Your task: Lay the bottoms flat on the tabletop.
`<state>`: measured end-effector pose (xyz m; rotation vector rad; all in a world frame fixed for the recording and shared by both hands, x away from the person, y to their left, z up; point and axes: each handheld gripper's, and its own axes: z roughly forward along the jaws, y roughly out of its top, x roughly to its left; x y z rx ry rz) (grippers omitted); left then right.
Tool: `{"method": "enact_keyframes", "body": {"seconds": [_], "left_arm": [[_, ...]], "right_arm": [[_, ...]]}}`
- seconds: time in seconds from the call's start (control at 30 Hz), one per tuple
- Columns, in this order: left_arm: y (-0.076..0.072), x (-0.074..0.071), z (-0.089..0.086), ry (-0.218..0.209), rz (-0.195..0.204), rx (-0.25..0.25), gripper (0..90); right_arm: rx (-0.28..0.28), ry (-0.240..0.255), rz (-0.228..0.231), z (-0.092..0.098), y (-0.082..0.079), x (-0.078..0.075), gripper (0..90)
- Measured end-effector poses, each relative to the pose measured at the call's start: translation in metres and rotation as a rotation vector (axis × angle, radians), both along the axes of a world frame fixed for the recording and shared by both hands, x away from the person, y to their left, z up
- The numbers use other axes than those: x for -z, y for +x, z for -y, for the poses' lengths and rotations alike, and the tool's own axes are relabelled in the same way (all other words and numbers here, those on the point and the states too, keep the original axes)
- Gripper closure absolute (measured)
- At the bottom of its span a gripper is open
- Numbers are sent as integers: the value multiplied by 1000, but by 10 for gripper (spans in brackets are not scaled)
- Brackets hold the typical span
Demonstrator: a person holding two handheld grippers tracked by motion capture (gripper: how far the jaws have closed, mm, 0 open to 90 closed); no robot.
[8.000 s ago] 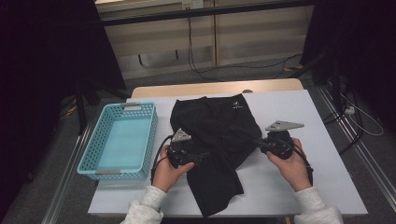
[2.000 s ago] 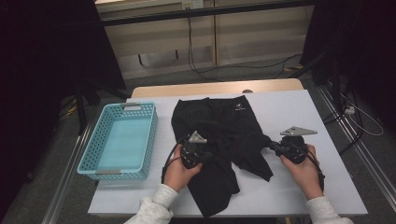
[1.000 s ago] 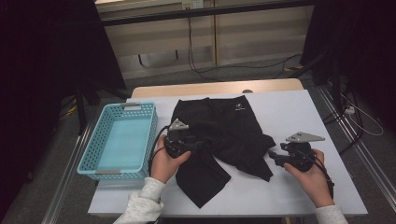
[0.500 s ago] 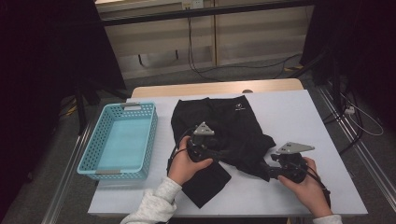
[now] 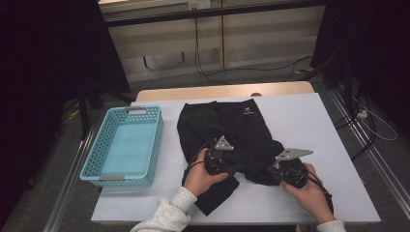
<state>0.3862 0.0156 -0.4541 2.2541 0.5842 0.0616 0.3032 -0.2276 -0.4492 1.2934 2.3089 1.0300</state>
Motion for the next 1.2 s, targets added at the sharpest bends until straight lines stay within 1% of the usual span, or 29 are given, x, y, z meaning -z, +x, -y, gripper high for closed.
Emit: {"method": "enact_keyframes", "body": {"seconds": [0.03, 0.1, 0.13, 0.17, 0.2, 0.23, 0.27, 0.3, 0.37, 0.4, 0.43, 0.5, 0.53, 0.6, 0.63, 0.67, 0.73, 0.77, 0.8, 0.83, 0.9, 0.93, 0.97, 1.0, 1.03, 1.07, 1.13, 1.2], "left_arm": [[0, 1, 1, 3, -8, 5, 475], [-1, 2, 2, 0, -7, 7, 496], [0, 2, 3, 12, -15, 7, 542], [0, 2, 3, 9, -13, 2, 580], [0, 3, 3, 9, -12, 1, 596], [0, 2, 2, 19, -13, 7, 642], [0, 3, 3, 11, -19, 0, 705], [0, 2, 2, 13, -31, 0, 737], [0, 2, 3, 12, -55, -2, 839], [0, 2, 3, 12, -58, -3, 871], [0, 2, 3, 12, -63, -9, 883], [2, -2, 1, 12, -94, -14, 895], [4, -4, -1, -10, -113, -16, 896], [8, -12, -8, -40, -122, -37, 898], [11, -16, -12, -65, -125, -46, 899], [13, -20, -16, -88, -125, -60, 898], [17, -27, -23, -116, -112, -82, 900], [19, -29, -25, -124, -111, -87, 900], [20, -29, -27, -136, -115, -86, 900], [21, -30, -27, -145, -109, -93, 900], [24, -29, -27, -151, -112, -99, 900], [25, -28, -27, -147, -111, -103, 899], [26, -27, -27, -147, -114, -101, 899], [27, -27, -26, -149, -114, -98, 899], [28, -26, -26, -150, -112, -100, 899], [28, -27, -26, -150, -112, -102, 899], [28, -27, -25, -159, -100, -113, 899], [29, -28, -26, -164, -94, -112, 899]], "right_arm": [[7, 21, 6, 2, -1, -3, 865], [17, 42, 30, 7, -2, -10, 865], [30, 56, 41, 11, -3, -13, 865], [43, 71, 51, 15, -4, -16, 865], [52, 96, 56, 18, -4, -18, 865], [58, 125, 59, 21, -5, -20, 865], [67, 139, 63, 24, -5, -20, 865], [77, 143, 63, 26, -5, -20, 865], [87, 139, 54, 28, -5, -19, 864], [84, 136, 48, 28, -5, -17, 863], [79, 137, 43, 27, -5, -16, 862], [72, 121, 38, 26, -5, -15, 861], [69, 118, 32, 25, -5, -15, 858], [62, 107, 26, 25, -6, -14, 858], [62, 109, 18, 25, -6, -13, 859], [60, 107, 9, 25, -7, -12, 859], [57, 102, -6, 26, -7, -10, 845], [51, 101, -18, 26, -7, -8, 818], [48, 88, -23, 25, -7, -7, 796], [48, 70, -9, 24, -8, -6, 785], [29, 78, 4, 20, -8, -9, 735], [22, 75, 31, 17, -9, -12, 679], [22, 68, 51, 13, -9, -15, 602], [23, 66, 64, 9, -9, -18, 558], [16, 70, 73, 5, -8, -20, 558], [1, 61, 82, 0, -8, -21, 537], [-32, 44, 72, -12, -4, -19, 491], [-59, 21, 55, -23, 0, -12, 441]]}}
